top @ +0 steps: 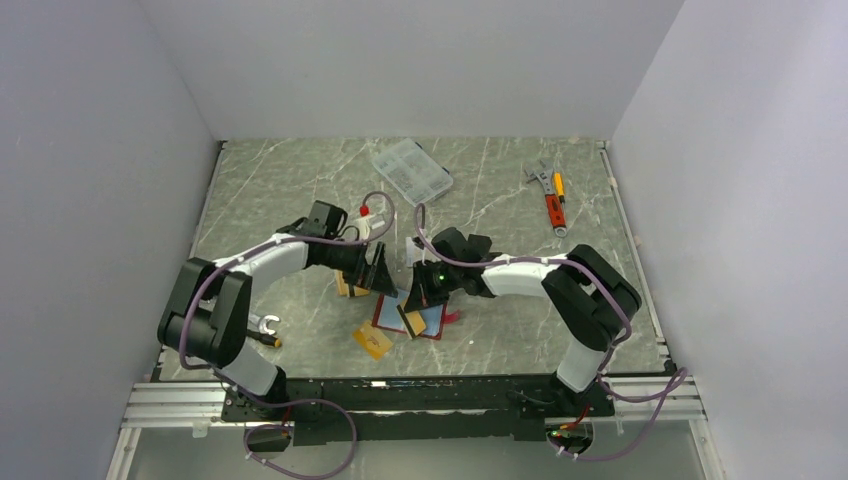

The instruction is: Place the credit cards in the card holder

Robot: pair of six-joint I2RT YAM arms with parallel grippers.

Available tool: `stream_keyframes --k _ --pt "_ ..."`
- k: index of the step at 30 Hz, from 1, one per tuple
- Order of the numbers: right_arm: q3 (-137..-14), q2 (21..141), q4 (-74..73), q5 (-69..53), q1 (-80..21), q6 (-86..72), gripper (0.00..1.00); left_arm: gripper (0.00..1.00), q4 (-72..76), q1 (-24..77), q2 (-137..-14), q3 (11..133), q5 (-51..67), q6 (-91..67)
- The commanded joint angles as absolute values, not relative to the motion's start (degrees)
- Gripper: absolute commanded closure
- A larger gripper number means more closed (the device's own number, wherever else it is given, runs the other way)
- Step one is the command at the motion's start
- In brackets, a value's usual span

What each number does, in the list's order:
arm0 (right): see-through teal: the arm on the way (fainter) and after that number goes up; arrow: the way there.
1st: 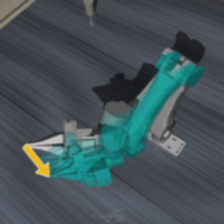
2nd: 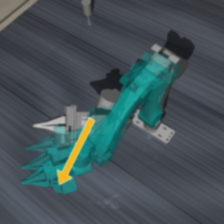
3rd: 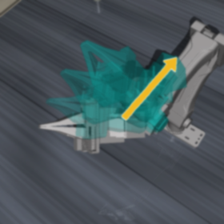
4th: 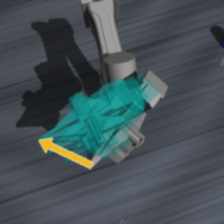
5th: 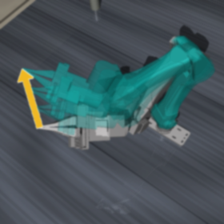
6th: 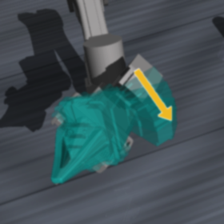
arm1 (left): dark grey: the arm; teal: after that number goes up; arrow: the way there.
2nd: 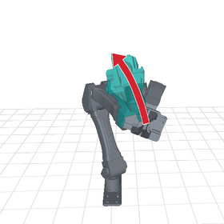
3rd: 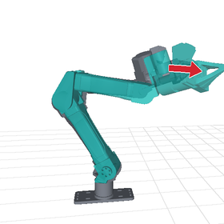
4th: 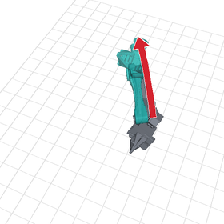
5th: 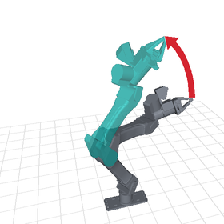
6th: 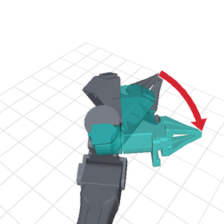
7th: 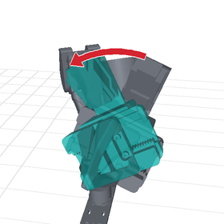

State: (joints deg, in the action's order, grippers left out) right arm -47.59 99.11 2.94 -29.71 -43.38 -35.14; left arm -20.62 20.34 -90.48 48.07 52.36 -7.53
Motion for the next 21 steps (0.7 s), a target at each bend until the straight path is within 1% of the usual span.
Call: stream_keyframes --k 1,5,8,13,21 --pt "-46.10 98.86 3.55 -30.40 -43.25 -33.47 1.00 0.01 -27.11 21.18 -85.65 53.55 50.04 2.48" --pt "-45.23 98.29 0.35 -29.56 -42.91 -29.97 1.00 0.01 -32.07 25.01 -82.67 56.59 42.28 9.51" --pt "-45.22 96.89 -3.48 -27.93 -42.64 -27.40 1.00 0.01 -35.90 27.66 -82.25 58.70 39.24 18.34" --pt "-45.99 94.92 -7.59 -27.20 -41.84 -24.19 1.00 0.01 -35.99 29.08 -79.00 57.59 30.93 36.14" --pt "-47.63 93.02 -9.75 -29.84 -40.84 -23.38 1.00 0.01 -46.64 31.81 -74.44 65.45 22.34 53.34"
